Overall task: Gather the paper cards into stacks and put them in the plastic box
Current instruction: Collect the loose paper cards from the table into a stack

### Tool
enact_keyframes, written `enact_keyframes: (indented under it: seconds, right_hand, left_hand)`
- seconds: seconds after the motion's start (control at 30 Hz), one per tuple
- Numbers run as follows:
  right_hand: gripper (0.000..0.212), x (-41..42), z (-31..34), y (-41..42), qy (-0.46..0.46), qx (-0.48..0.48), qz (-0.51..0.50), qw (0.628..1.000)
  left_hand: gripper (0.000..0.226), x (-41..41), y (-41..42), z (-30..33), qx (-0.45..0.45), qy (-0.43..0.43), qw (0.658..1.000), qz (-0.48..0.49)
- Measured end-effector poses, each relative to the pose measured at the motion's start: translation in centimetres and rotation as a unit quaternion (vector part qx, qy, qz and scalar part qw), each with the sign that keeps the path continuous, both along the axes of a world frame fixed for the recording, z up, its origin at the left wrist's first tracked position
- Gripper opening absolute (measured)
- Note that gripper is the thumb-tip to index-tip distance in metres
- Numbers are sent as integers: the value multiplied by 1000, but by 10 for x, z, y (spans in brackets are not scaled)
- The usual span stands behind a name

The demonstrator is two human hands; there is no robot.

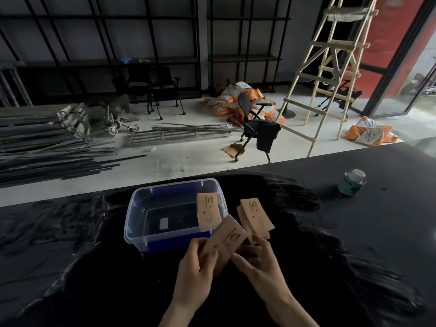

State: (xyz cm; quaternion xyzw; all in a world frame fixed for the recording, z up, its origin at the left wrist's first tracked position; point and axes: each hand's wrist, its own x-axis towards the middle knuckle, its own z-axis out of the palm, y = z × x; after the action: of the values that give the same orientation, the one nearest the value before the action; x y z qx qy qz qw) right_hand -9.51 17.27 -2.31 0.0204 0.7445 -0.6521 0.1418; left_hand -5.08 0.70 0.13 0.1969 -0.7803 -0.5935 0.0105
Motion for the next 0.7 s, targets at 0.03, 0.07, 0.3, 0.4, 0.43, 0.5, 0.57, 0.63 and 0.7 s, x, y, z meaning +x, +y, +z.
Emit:
enact_keyframes:
  seconds: [0.03,0.07,0.3,0.4,0.43,0.5,0.57,0.63,0.7]
  right_hand:
    - [53,0,3,1,-35,-60,-1,998]
    - [42,-1,8,3,-29,-90,-11,995]
    - [27,-42,23,31,3,-51,-87,995]
    - [25,-83,21,40,69,94,-55,992]
    - [19,-96,21,40,88,144,-44,985]
    - [11,-119,20,39,104,227,-33,968]
    - [11,-136,16,36,96,291,-12,952]
    - [24,-146,9,32,73,336,20,939]
    - [34,-152,3,30,41,363,45,930]
  left_hand:
    - [14,-4,10,2,53,-12,998,20]
    - [15,-9,20,4,86,-20,996,27]
    - [27,-59,62,21,51,-47,998,3]
    - [34,-93,74,23,-30,-68,997,2]
    - [35,-103,77,22,-47,-83,995,3]
    - [36,-122,81,14,-91,-109,990,9]
    - [37,-134,85,10,-120,-136,983,14]
    - [39,-140,90,6,-145,-166,975,17]
    - [42,-144,96,4,-157,-174,971,36]
